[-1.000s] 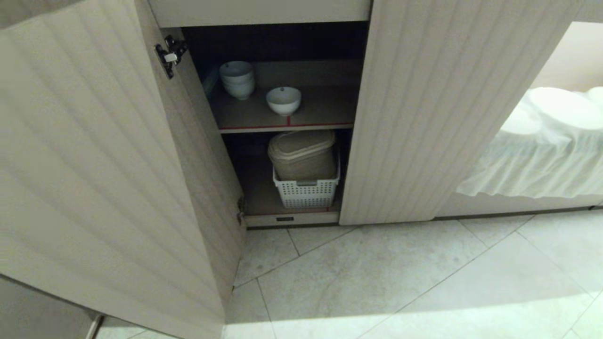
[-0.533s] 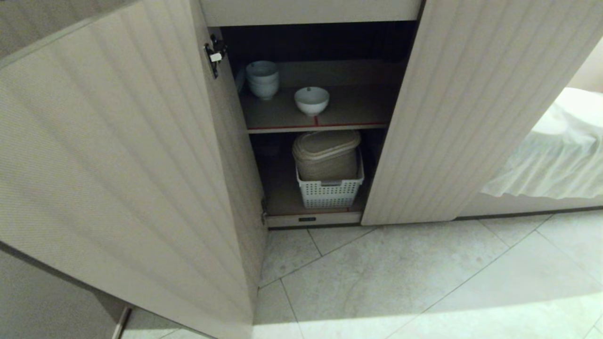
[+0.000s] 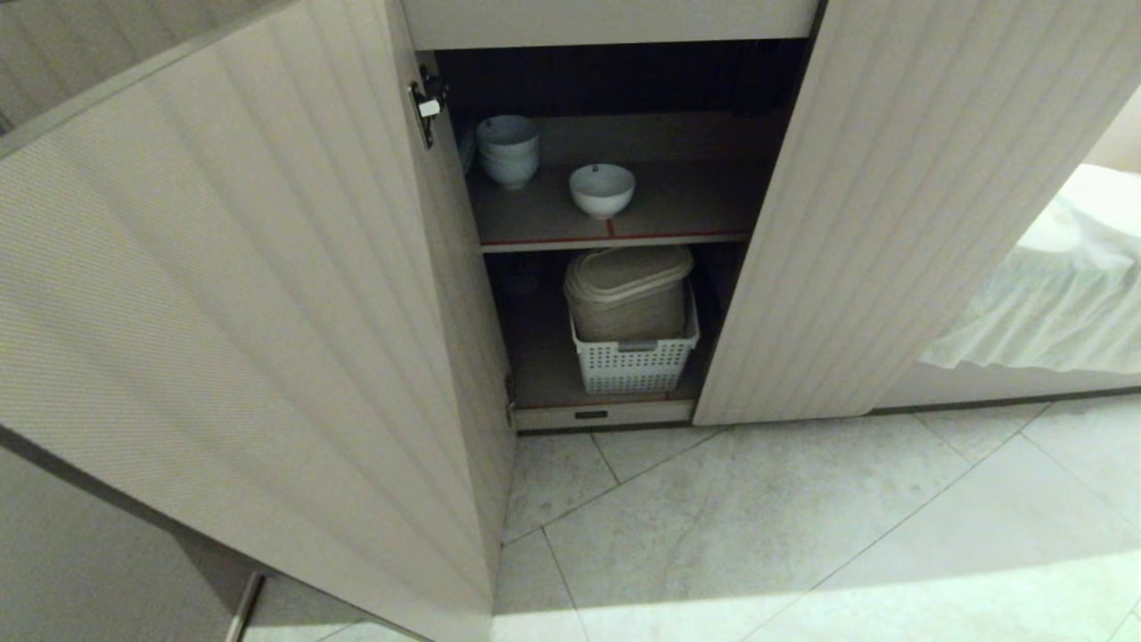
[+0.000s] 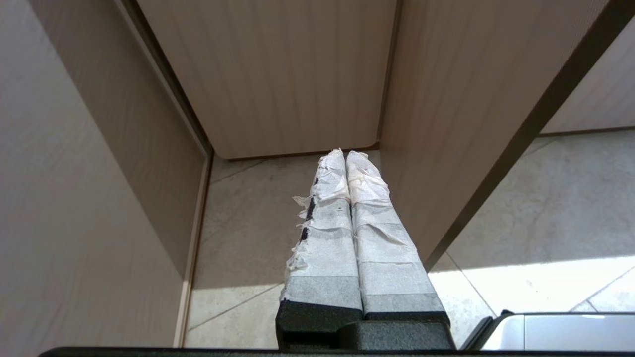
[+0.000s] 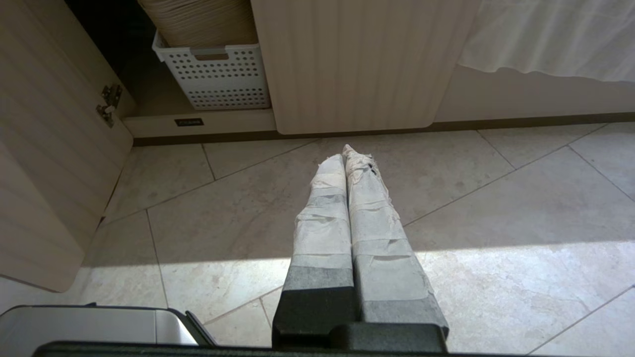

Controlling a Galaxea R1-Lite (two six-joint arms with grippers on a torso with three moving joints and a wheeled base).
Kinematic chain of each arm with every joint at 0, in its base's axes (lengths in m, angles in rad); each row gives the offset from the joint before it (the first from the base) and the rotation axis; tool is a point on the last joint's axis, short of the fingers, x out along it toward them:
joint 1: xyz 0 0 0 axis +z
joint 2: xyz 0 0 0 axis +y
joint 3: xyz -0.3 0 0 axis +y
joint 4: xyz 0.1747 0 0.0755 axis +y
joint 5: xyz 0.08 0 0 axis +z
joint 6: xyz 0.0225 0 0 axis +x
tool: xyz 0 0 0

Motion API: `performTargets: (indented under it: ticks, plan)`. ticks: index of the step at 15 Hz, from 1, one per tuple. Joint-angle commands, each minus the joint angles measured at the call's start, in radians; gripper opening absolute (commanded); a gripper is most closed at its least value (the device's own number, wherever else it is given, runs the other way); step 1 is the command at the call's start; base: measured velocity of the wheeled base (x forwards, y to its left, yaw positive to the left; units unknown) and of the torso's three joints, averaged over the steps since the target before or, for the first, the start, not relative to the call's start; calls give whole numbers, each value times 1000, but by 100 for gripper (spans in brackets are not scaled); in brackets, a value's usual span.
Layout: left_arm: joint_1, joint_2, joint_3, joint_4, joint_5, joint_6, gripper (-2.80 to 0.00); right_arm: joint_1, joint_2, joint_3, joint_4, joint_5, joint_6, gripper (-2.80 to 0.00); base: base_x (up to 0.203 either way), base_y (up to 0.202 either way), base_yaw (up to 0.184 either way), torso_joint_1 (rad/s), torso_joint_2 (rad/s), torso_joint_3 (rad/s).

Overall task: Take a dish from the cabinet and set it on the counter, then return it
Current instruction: Close the cabinet door

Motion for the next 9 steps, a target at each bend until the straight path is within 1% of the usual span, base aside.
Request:
performTargets:
  ticks: [1, 8, 9]
  plan:
    - [0, 0, 0, 0, 0, -1, -280, 1, 0, 0, 0, 0, 0, -280, 0, 0, 0, 0, 0, 0]
    - [0, 0, -6, 14, -6, 4, -280, 1, 0, 0, 0, 0, 0, -280, 0, 0, 0, 0, 0, 0]
    - [0, 0, -6, 14, -7, 14, -280, 0, 0, 0, 0, 0, 0, -280, 0, 0, 0, 0, 0, 0]
